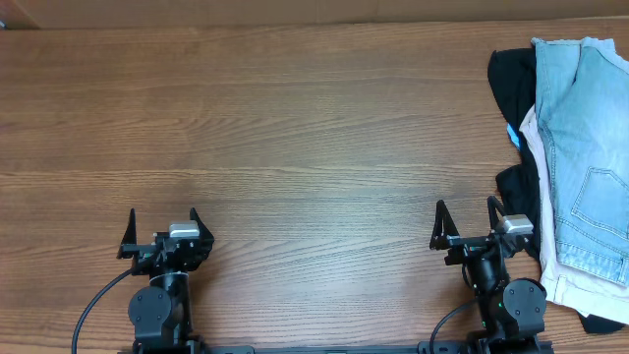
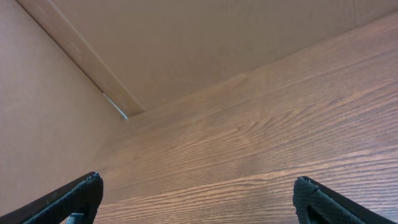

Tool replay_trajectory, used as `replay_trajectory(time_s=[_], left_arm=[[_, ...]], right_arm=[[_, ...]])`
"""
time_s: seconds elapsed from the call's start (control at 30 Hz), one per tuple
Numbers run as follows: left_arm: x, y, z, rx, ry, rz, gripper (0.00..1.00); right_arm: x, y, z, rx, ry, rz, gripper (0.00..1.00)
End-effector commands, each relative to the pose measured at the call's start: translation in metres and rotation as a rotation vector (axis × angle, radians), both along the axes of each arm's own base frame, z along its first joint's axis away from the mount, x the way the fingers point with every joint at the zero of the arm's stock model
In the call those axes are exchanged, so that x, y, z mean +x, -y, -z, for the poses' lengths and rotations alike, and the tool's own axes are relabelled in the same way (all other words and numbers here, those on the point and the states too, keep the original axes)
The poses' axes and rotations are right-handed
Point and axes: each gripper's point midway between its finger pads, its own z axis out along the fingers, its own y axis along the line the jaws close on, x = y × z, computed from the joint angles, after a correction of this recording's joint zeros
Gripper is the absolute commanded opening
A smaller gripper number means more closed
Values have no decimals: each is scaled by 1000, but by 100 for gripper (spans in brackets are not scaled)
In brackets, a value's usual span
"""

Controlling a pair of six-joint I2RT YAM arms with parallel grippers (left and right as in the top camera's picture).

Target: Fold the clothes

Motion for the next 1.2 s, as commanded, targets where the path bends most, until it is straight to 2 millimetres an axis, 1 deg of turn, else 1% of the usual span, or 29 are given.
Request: replay_trajectory(time_s=[0.0, 0.47, 0.53, 0.67, 0.73, 0.83, 1.17], left_arm=[[-1, -4, -2, 16, 7, -19, 100], [-1, -4, -2, 16, 7, -19, 100], [-2, -9, -3, 18, 10, -49, 100], [-2, -9, -4, 29, 12, -49, 100], [-4, -17, -9, 102, 16, -93, 100], [-11, -33, -5, 160, -26, -190, 100], [-13, -38, -6, 166, -27, -224, 100]], right_arm=[[0, -2, 1, 7, 4, -9, 100], [0, -2, 1, 7, 5, -10, 100], [0, -2, 1, 7, 5, -9, 100], [0, -3, -4, 10, 25, -13, 100], [0, -3, -8, 11, 41, -13, 100], [0, -2, -12, 13, 60, -10, 100], [-1, -5, -12, 13, 57, -29, 100]])
